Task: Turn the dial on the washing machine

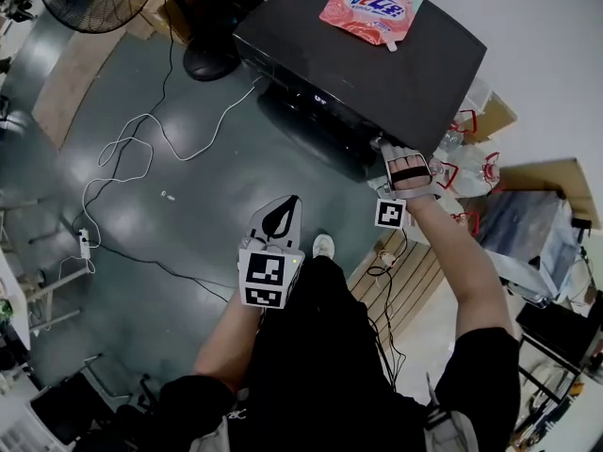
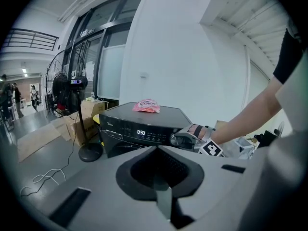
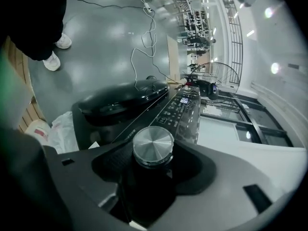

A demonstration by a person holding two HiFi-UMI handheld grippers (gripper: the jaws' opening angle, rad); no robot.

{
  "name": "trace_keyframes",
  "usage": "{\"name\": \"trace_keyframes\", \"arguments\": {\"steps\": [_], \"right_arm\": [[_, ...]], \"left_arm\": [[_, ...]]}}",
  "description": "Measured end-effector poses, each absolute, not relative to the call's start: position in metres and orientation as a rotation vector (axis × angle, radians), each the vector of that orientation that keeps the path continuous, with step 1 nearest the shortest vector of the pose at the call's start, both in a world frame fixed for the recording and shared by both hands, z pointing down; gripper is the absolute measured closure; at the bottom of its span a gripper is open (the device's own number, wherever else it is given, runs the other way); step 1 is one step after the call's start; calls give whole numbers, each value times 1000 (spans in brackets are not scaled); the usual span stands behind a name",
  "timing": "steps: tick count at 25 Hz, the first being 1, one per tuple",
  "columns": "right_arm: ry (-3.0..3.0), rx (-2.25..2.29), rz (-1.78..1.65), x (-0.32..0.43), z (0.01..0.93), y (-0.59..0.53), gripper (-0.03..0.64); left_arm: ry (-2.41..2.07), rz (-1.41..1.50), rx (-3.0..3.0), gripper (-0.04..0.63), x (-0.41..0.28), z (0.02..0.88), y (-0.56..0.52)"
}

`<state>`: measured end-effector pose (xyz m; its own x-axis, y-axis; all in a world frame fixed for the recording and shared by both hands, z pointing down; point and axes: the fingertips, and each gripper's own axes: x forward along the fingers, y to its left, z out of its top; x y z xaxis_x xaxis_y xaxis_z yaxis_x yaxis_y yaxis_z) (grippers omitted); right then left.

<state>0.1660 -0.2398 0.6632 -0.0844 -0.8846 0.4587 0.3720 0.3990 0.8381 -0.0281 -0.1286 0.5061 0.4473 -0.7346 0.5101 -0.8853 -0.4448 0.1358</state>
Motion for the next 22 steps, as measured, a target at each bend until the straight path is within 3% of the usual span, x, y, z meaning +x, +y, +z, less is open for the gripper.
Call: {"name": "trace_keyframes", "arguments": {"steps": [22], "right_arm": [[-1277, 1024, -1021, 170, 654, -246, 347]], "left_arm": [[-1293, 597, 2327, 583, -15, 544, -128]]}}
